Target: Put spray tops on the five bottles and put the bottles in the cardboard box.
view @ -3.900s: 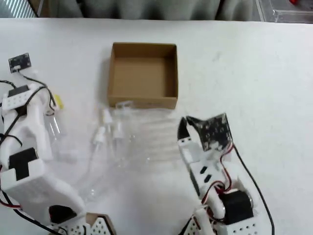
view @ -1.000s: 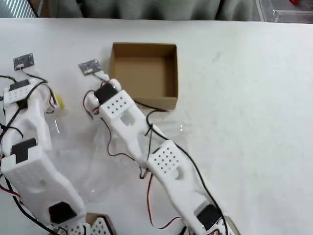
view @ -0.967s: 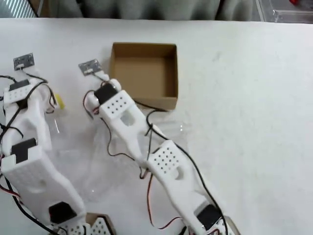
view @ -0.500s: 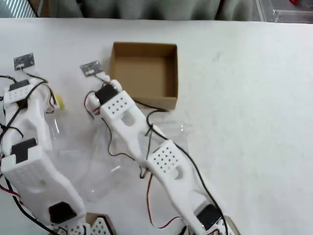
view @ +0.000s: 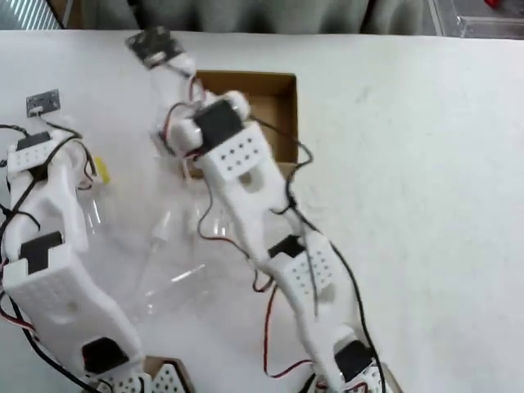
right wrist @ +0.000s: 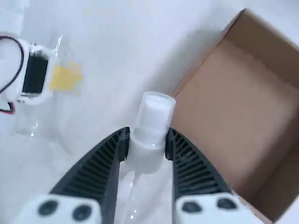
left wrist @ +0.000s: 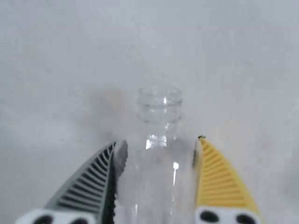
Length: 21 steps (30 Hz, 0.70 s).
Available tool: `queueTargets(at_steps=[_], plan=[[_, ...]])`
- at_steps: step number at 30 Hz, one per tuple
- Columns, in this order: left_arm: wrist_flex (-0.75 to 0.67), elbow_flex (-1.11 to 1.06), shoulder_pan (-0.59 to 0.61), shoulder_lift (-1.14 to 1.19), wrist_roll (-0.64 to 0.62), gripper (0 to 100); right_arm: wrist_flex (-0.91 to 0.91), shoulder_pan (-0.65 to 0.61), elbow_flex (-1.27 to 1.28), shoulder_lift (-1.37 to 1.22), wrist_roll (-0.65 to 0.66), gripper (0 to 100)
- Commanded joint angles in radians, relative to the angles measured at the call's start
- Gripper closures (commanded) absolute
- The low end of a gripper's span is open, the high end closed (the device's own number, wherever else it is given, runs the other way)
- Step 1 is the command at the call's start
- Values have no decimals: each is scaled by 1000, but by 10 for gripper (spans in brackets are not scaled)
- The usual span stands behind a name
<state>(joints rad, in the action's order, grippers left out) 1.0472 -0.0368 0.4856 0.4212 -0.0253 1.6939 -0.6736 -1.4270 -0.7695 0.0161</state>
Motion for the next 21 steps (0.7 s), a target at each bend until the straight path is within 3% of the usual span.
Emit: queueTargets(at_steps=[1,7,12,21], plan=[[75,51,-56,-156,6,920,38,90,117,196,12,983],[212,51,-159,-404,14,920,25,170,601,541,17,983],[241,-26,-286,-587,14,920,16,239,822,763,18,983],[5,-439,-493,-969,15,920,13,349,1140,1069,18,981]])
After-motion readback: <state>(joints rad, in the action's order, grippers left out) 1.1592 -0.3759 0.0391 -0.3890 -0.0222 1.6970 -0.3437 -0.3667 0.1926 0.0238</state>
